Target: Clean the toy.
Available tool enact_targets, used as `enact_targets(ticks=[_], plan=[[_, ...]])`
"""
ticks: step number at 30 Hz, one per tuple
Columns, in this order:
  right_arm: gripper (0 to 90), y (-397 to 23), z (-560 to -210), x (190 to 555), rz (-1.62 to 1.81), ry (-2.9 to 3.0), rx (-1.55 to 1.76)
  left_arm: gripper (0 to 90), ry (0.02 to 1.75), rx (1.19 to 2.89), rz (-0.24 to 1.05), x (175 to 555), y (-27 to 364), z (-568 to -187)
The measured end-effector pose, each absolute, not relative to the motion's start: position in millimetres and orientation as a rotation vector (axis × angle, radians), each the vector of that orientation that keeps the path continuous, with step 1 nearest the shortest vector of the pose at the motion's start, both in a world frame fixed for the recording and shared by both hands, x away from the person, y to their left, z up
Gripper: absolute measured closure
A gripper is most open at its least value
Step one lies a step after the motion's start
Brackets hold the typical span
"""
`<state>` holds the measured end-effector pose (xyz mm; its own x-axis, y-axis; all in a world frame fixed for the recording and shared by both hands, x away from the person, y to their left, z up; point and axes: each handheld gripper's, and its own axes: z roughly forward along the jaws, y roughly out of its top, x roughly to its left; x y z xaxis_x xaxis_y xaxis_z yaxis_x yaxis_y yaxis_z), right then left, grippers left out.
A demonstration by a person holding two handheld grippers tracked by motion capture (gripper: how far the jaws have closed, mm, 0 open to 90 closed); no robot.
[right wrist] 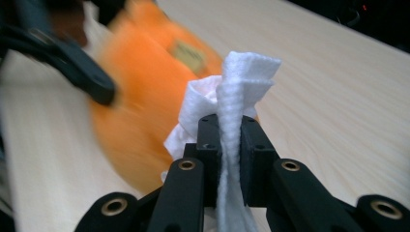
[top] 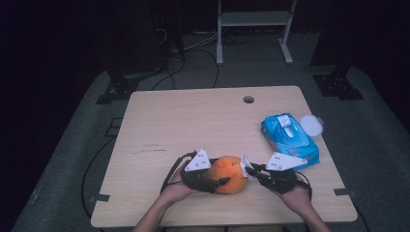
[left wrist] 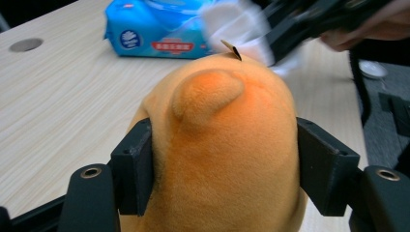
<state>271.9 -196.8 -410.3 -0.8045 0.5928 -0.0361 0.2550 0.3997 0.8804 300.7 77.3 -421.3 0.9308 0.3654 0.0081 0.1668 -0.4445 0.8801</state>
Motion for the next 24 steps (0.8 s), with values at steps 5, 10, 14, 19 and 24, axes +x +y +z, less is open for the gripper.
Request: enact_targets(ticks=[5,10,14,19,24], plan=[[79.8,-179,-398,258,1.386,2.323,0.628,25.7,0.322,2.059,0.275,293,62,-422],[79.9,-185,-407,264,1.360,2.337,0.658,15.1,0.333,1.981,0.209,302,76,-419],[79.9,-192,-411,270,1.362,2.330,0.692,9.2,0.375,1.982,0.185,310,83,-424],[79.9,-196,-413,270,1.352,2.329,0.698,8.5,0.370,1.998,0.150,309,77,-431],[79.9,-210,-415,276,1.327,2.309,0.760,11.5,0.302,2.000,0.149,306,79,-429]])
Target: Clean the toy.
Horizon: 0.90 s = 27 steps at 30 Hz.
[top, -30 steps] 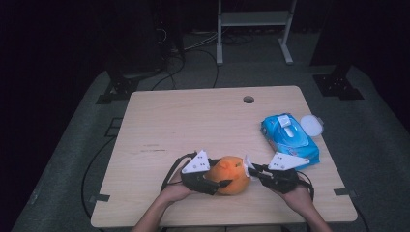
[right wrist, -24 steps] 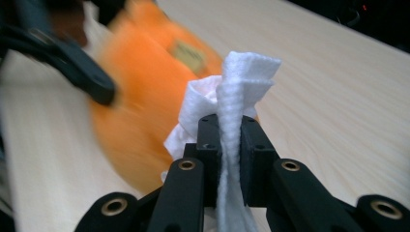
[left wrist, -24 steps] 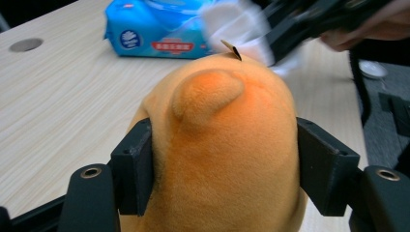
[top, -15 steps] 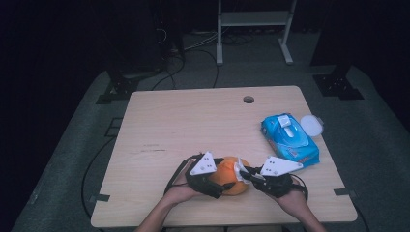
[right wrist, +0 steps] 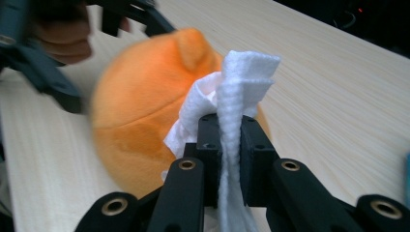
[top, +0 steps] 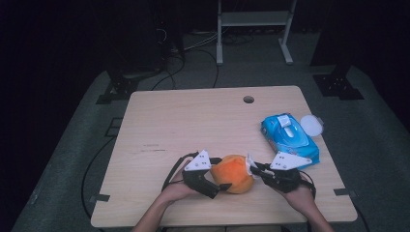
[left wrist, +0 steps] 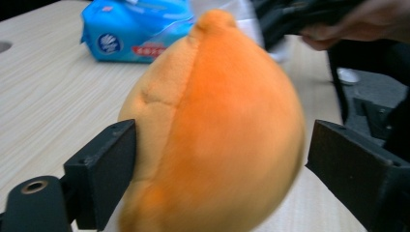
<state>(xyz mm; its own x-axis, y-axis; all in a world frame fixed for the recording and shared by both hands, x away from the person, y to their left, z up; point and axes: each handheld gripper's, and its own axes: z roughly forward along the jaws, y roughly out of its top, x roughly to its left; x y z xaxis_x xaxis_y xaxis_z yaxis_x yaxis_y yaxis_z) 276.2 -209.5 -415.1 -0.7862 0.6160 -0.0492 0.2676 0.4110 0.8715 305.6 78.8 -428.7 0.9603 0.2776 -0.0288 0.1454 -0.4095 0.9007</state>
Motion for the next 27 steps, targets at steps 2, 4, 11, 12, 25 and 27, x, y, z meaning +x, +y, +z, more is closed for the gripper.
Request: enact_targets(ticks=[2,4,11,12,25,27], plan=[[79.9,-215,-417,279,1.306,2.309,0.784,9.7,0.330,2.000,0.148,309,79,-431],[79.9,-216,-419,279,1.306,2.305,0.792,7.0,0.376,2.016,0.124,313,78,-438],[79.8,-216,-418,279,1.323,2.305,0.783,23.5,0.373,1.999,0.088,310,77,-436],[79.8,-217,-416,279,1.337,2.300,0.788,25.7,0.360,1.986,0.081,308,77,-431],[79.7,-209,-414,277,1.302,2.326,0.742,28.8,0.456,1.949,0.110,309,85,-422],[79.7,-208,-408,273,1.319,2.319,0.719,28.8,0.471,1.943,0.123,310,84,-423]])
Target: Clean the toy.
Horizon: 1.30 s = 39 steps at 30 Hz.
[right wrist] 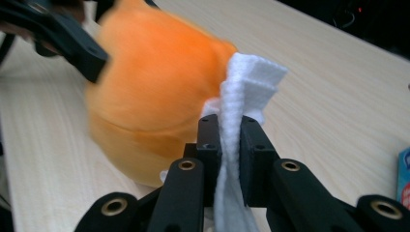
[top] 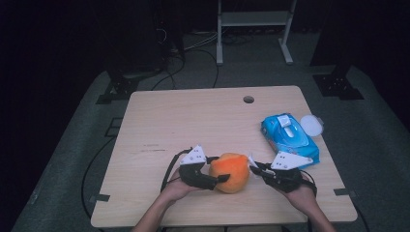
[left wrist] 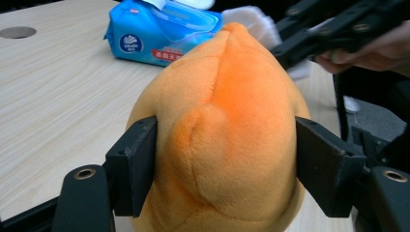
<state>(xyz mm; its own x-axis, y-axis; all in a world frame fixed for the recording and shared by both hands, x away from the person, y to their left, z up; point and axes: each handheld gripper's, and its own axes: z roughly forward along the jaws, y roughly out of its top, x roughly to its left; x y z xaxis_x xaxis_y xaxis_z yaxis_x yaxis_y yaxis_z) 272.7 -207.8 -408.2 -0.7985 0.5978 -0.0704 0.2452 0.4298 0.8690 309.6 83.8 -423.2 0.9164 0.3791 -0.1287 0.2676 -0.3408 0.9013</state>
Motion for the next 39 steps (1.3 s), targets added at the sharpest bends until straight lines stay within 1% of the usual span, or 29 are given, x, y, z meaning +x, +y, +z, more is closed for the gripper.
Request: enact_targets(ticks=[3,5,7,8,9,10,11,14,16,23,30,34,39], plan=[[79.7,-201,-402,266,1.342,2.315,0.675,28.0,0.503,1.927,0.141,310,80,-425],[79.7,-197,-400,262,1.344,2.316,0.645,25.2,0.516,1.910,0.151,309,78,-426],[79.7,-197,-399,262,1.348,2.321,0.631,18.2,0.494,1.909,0.142,309,78,-428],[79.8,-198,-400,263,1.358,2.320,0.631,13.5,0.473,1.914,0.115,309,77,-429],[79.8,-200,-400,264,1.373,2.317,0.646,9.4,0.453,1.933,0.121,308,76,-430],[79.8,-203,-401,265,1.382,2.314,0.658,7.7,0.429,1.953,0.158,306,75,-431],[79.8,-205,-401,267,1.385,2.310,0.670,7.8,0.415,1.965,0.184,305,73,-431],[79.9,-208,-403,269,1.401,2.314,0.694,16.8,0.410,1.968,0.219,304,70,-431],[79.9,-205,-401,265,1.406,2.320,0.664,19.1,0.402,1.970,0.230,302,69,-432],[79.9,-186,-394,255,1.487,2.362,0.561,18.9,0.390,1.974,0.235,299,65,-433],[80.2,-204,-399,265,1.427,2.300,0.646,19.0,0.365,1.982,0.229,299,65,-434],[80.1,-219,-403,272,1.409,2.266,0.724,17.5,0.350,1.976,0.226,299,65,-435],[80.5,-215,-404,270,1.408,2.286,0.708,18.4,0.363,1.982,0.250,298,61,-435]])
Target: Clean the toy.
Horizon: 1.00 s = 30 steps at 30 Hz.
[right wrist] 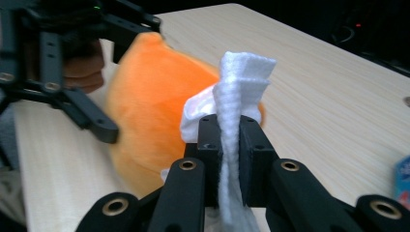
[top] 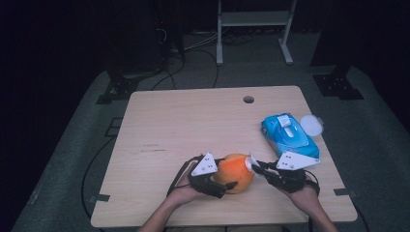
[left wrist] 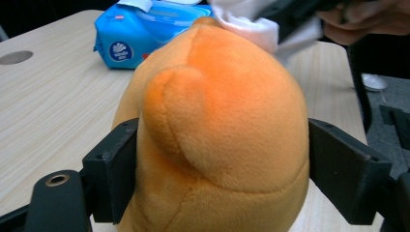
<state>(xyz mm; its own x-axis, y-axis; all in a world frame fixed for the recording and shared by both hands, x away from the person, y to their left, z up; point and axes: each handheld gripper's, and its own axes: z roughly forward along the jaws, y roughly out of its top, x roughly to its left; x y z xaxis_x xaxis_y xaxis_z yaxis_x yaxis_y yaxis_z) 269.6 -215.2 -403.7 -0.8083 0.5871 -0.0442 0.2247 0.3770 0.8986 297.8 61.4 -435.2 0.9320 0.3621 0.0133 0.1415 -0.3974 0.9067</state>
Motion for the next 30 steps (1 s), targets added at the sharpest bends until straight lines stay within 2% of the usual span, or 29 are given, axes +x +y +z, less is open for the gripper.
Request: enact_targets(ticks=[8,12,18,22,27,30], plan=[[80.5,-180,-397,252,1.453,2.377,0.531,17.4,0.399,1.964,0.235,300,62,-438],[80.5,-192,-399,260,1.421,2.328,0.610,15.6,0.378,1.970,0.212,300,64,-438],[80.5,-216,-405,272,1.400,2.296,0.725,18.6,0.365,1.976,0.229,299,60,-438],[80.6,-208,-402,266,1.407,2.333,0.684,21.7,0.398,1.969,0.250,298,59,-439],[80.5,-187,-398,255,1.443,2.375,0.570,20.1,0.460,1.944,0.253,302,63,-439],[80.5,-192,-399,260,1.413,2.342,0.604,19.0,0.504,1.921,0.227,305,66,-439]])
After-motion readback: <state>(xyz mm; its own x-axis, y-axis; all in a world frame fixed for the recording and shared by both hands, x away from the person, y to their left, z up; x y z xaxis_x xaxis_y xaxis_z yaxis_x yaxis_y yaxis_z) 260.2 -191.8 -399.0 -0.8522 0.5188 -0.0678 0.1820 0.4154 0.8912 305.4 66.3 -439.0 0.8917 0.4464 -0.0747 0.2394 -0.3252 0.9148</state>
